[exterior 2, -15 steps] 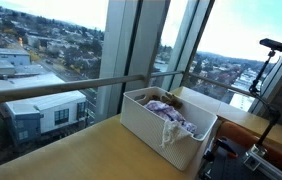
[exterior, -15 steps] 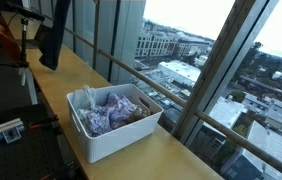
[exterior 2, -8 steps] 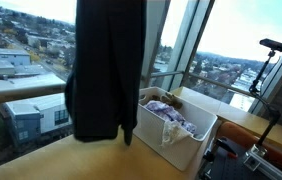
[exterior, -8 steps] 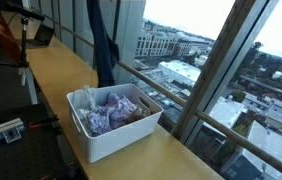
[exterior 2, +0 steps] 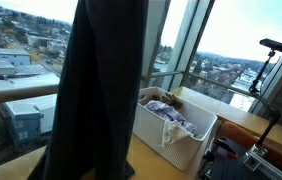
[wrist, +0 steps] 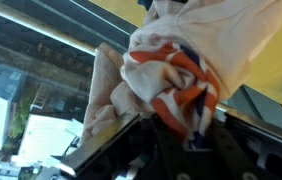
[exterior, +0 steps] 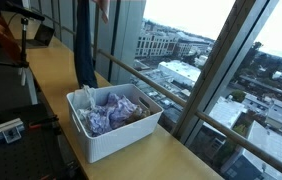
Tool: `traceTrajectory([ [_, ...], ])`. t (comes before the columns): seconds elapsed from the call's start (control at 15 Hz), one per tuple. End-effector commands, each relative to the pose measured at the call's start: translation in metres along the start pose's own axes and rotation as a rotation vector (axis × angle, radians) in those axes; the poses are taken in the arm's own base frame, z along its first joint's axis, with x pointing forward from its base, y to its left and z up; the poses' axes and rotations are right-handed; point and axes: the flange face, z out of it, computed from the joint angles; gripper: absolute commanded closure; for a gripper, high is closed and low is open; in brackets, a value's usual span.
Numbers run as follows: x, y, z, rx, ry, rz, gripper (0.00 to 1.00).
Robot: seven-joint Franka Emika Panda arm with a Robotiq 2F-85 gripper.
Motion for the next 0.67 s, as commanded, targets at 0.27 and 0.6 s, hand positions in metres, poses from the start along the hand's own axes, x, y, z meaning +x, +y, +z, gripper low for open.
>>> traceTrajectory([
  [0.27,-0.08,0.022,0.072,0.053,-0.057,0.07,0.95],
  [0.6,-0.13,-0.064,0.171,0.08,-0.161,-0.069,0.95],
])
